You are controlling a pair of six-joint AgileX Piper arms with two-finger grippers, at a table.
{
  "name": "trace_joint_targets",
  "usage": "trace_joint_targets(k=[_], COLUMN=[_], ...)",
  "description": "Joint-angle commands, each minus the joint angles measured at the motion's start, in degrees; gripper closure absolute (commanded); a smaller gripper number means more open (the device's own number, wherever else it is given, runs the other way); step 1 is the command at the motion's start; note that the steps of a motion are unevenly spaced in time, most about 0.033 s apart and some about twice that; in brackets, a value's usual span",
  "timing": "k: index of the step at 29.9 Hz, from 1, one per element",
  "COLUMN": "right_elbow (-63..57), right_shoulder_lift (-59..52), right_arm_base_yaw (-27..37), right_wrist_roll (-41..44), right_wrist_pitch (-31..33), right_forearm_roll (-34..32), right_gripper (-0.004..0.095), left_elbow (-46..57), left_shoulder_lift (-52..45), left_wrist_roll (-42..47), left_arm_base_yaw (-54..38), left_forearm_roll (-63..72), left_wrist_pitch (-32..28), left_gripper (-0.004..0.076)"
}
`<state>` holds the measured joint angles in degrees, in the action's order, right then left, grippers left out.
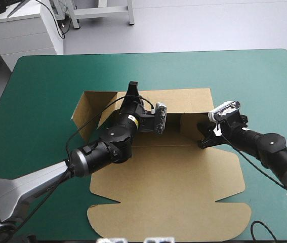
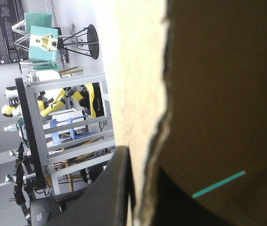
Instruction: Fold the box
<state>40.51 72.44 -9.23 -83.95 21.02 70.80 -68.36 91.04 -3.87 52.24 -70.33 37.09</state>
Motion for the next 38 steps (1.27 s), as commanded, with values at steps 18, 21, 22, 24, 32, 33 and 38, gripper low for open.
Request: trace_joint_targets(k=[18,21,22,24,32,33,38], right_elbow=[1.5,1.5,1.5,1.5,1.5,1.5,1.5], right_shoulder_lift=[-1.3,-1.3,-1.3,-1.3,-1.3,-1.3,-1.3], right_arm_base_yaw=[0.0,0.0,0.0,0.0,0.0,0.0,0.0], right_wrist_roll=[1.6,1.7,1.7,1.6,4.2,4.2,5.2], right_wrist_pitch=[2.4,2.1,2.1,2.3,1.1,1.1,0.6], right_forearm_roll=[1.7,1.6,1.5,0.6,-0.6,-0.7,-1.5], right_gripper=[0.0925,0.0925,0.0926,0.0926,0.0926,0.0926,0.0926], left_elbow=[-1.2,-1.2,-1.2,-1.2,-1.2,-1.2,-1.2], left_shoulder_lift=[-1.8,-1.8,-1.8,-1.8,-7.0,-7.8,-12.1], left_wrist_roll=[1.1,1.1,1.1,1.1,1.1,1.1,1.1], left_arm_base_yaw=[0.2,0.3,0.5,0.9,6.1,6.6,9.4], left_forearm_roll=[2.6,3.3,3.7,4.5,4.9,4.9,4.9], left_wrist_pitch=[-0.3,-0.4,-0.4,-0.4,0.1,0.1,2.2], left_gripper=[0.0711,0.0708,0.0702,0.0669,0.0397,0.0382,0.0380])
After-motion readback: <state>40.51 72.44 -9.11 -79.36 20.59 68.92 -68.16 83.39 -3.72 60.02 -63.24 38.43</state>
